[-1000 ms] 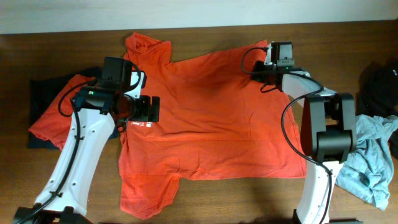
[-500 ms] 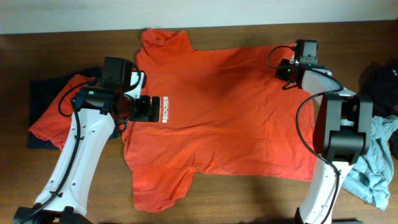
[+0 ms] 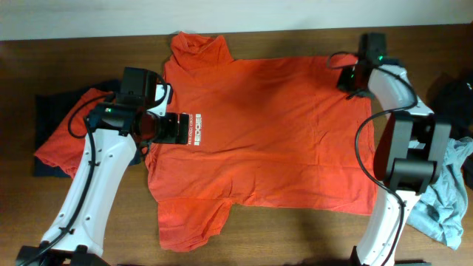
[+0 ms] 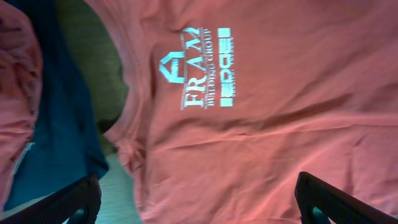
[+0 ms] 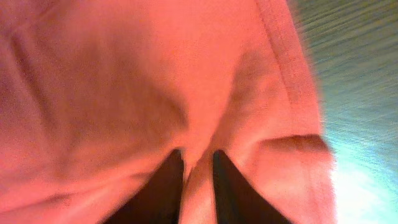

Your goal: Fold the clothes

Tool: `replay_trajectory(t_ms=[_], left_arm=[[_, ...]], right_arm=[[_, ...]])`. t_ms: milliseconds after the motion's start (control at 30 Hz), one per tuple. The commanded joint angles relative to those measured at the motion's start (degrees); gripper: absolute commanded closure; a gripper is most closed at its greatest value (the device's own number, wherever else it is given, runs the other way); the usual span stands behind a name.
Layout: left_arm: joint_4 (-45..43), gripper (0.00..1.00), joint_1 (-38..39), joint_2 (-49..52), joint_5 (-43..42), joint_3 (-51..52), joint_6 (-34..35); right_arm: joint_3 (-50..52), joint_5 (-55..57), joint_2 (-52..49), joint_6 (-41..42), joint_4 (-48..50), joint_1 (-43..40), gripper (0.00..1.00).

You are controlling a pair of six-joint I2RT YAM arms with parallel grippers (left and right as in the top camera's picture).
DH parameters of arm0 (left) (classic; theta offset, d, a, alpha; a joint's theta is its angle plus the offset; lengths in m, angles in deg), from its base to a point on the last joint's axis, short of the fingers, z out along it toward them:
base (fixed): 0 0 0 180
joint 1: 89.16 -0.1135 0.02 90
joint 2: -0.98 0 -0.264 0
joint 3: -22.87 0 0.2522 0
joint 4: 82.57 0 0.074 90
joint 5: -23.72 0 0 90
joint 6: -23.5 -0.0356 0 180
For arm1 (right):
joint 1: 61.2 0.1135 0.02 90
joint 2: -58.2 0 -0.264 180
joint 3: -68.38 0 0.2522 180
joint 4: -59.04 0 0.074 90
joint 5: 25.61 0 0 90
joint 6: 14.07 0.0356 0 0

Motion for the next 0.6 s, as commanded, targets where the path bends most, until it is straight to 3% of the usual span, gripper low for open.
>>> replay_trajectory(t_ms=[0, 167, 400, 500, 567], left_arm=[[1.0, 0.01, -0.3, -1.4, 4.4, -4.3, -3.5], [5.4, 0.01, -0.3, -5.4, 9.5, -14.1, -3.7], [13.5, 0.01, -0.3, -12.5, 14.5, -19.4, -3.5], [17.3, 0.01, -0.5, -15.7, 15.0, -19.4, 0.4], [20.7, 0.01, -1.0, -16.9, 16.0, -19.3, 3.6]], right_arm=[[-5.7, -2.1, 7.3, -1.2, -4.1, -0.9, 0.69], [-6.3, -5.1, 19.5, -1.3, -8.9, -1.6, 0.5], [-6.3, -5.1, 34.4, -1.3, -19.1, -1.6, 0.39], [-6.3, -5.1, 40.0, -1.0, -25.3, -1.6, 0.3], [-6.3, -5.9, 42.8, -0.8, -30.9, -1.6, 0.29]])
